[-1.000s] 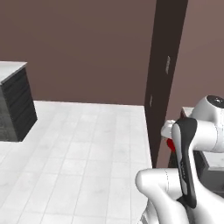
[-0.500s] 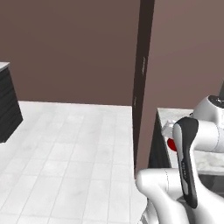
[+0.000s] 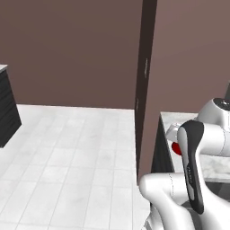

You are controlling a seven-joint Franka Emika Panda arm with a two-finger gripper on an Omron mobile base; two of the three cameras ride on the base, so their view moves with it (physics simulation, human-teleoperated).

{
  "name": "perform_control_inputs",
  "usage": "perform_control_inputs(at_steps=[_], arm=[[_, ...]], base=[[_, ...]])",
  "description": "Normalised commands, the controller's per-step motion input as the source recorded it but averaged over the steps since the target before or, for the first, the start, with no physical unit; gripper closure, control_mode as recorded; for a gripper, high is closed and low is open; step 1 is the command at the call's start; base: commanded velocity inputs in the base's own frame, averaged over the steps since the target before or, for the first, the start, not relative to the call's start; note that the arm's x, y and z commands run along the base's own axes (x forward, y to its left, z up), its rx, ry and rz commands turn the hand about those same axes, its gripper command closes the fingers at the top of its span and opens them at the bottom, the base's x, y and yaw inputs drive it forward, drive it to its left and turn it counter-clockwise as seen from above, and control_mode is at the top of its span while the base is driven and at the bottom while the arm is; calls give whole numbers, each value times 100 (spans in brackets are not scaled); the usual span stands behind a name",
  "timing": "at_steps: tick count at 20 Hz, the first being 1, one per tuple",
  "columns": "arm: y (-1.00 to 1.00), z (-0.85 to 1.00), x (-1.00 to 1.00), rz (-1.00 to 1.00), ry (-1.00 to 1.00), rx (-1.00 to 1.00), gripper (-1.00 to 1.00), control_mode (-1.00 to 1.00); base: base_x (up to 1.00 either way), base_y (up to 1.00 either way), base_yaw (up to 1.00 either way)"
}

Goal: Clear the mugs and bowl far away from the sink.

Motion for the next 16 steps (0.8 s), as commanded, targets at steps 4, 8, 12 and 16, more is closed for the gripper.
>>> perform_control_inputs(at_steps=[4, 8, 12, 16], arm=[[0, 0, 0, 0, 0, 0, 100, 100], [0, 0, 0, 0, 0, 0, 100, 100], [0, 0, 0, 0, 0, 0, 100, 100], [0, 0, 0, 0, 0, 0, 100, 100]], base=[[44, 0, -1], [22, 0, -1], [7, 0, 0], [1, 0, 0]])
